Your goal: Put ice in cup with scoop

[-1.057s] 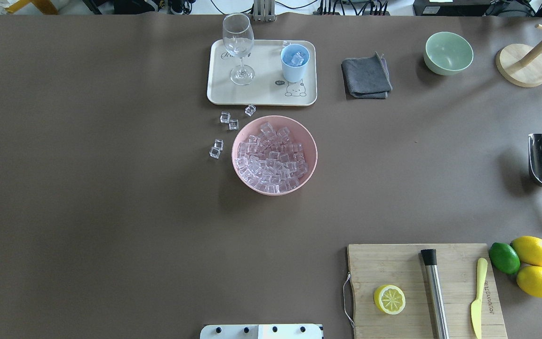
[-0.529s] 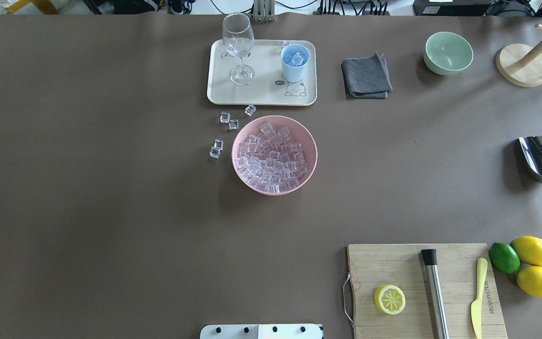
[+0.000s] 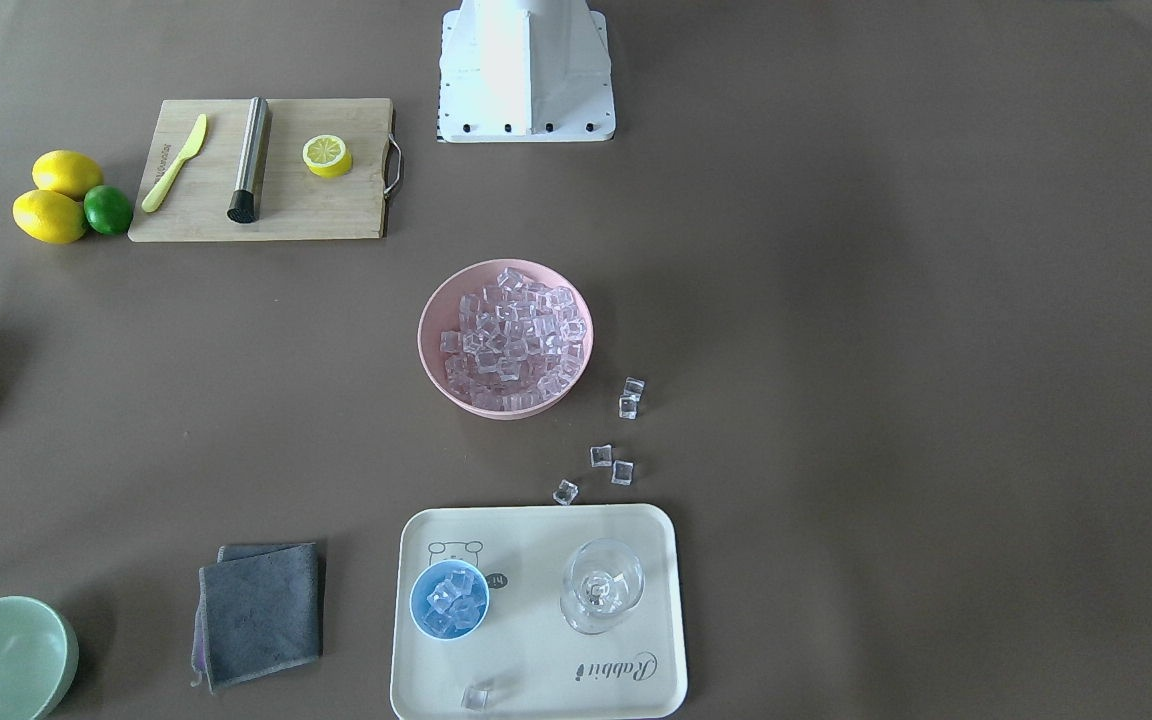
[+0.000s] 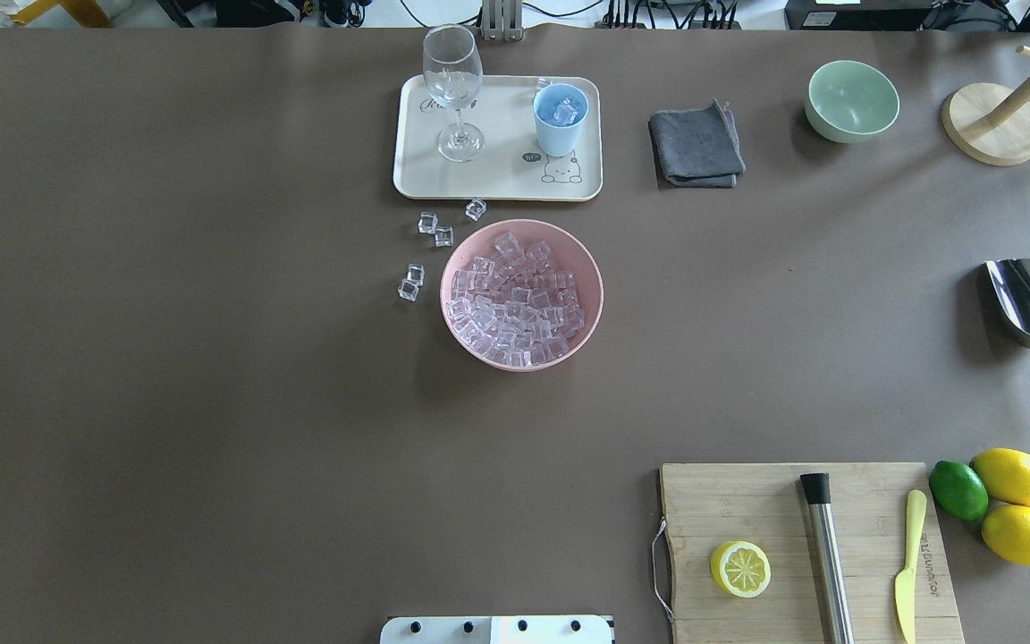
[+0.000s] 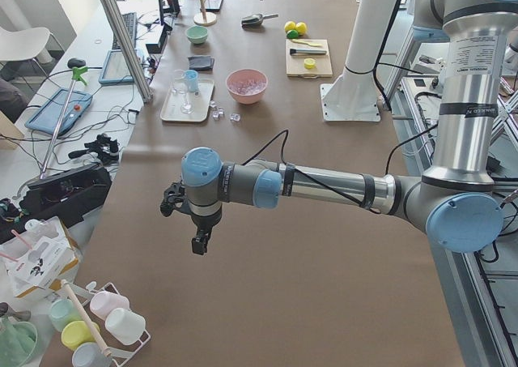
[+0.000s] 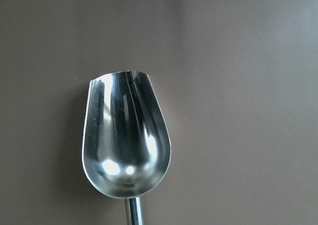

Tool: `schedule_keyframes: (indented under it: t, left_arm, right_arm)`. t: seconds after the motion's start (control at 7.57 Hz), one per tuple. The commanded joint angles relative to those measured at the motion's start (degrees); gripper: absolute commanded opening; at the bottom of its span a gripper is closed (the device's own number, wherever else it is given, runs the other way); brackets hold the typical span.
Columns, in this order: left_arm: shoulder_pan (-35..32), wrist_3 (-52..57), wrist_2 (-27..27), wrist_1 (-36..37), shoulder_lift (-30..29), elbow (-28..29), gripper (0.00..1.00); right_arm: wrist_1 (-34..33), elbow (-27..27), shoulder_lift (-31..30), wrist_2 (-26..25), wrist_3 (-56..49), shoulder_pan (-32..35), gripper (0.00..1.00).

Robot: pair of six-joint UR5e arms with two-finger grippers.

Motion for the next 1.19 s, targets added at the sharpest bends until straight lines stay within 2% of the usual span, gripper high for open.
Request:
schedule_keyframes:
  t: [0.0,0.4,1.06]
  left_arm:
    - [-0.05,0.08,0.00,0.05,0.00,0.11,0.99]
    - [-0.05,0.08,0.00,0.05,0.00,-0.07,0.99]
    - [0.12,0.17,0.00,0.05,0.00,-0.07,0.99]
  right_arm:
    - [-6.51,0.38,0.21,1.30,-8.32,5.67,1.00]
    - [-7.59,-0.15,-0.31,0.51,-12.12,8.23,1.00]
    - [-7.95,0.20,-0.49,0.59,-12.22,9.03,1.00]
